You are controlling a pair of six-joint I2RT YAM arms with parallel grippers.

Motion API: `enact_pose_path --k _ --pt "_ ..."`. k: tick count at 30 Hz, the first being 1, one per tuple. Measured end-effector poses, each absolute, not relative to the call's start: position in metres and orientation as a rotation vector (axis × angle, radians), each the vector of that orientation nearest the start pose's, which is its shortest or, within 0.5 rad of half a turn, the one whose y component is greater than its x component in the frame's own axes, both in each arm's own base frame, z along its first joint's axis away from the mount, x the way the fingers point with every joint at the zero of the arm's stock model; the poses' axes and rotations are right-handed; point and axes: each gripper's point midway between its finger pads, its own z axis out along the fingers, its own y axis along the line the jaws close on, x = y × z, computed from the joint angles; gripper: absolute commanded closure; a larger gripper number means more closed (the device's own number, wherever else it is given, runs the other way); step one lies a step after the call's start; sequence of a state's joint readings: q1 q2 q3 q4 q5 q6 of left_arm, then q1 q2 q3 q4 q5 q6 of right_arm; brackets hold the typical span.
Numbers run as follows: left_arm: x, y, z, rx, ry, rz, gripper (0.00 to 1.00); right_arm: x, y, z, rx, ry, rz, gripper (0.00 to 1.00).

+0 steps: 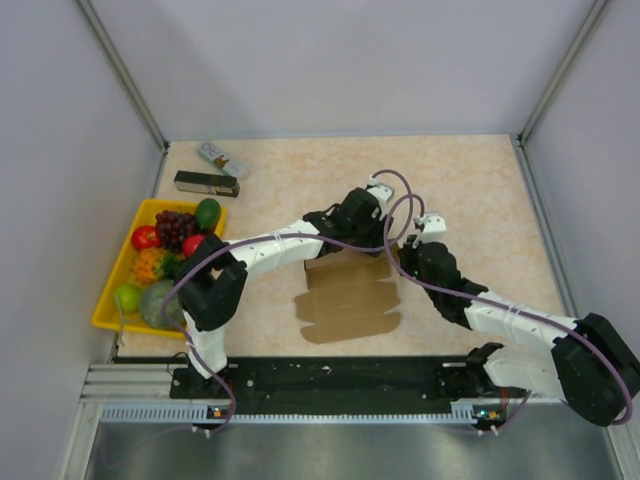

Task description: Fold the paper box

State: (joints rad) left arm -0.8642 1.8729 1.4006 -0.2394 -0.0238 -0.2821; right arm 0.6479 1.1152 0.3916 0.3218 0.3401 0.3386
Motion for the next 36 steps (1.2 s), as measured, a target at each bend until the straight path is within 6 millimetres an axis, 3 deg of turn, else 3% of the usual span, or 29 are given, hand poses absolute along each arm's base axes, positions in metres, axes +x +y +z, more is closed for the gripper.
enact_pose_path --k 7,12,23,29,36 --pt "0.318 -0.385 0.11 0.704 2.283 -0.535 0.4 0.296 0.166 0.101 -0.082 1.956 0.315 1.0" --pt "0.316 -0.385 0.108 0.729 2.281 -0.511 0.45 0.295 0.167 0.101 -0.063 1.96 0.328 1.0" --pt "0.32 -0.39 0.095 0.771 2.257 -0.427 0.57 0.29 0.157 0.089 0.09 2.055 0.431 0.74" --pt "0.322 -0.39 0.095 0.78 2.246 -0.421 0.62 0.289 0.15 0.08 0.059 2.105 0.4 0.75" --pt "0.323 -0.391 0.096 0.786 2.237 -0.425 0.69 0.308 0.144 0.079 0.046 2.119 0.321 0.75"
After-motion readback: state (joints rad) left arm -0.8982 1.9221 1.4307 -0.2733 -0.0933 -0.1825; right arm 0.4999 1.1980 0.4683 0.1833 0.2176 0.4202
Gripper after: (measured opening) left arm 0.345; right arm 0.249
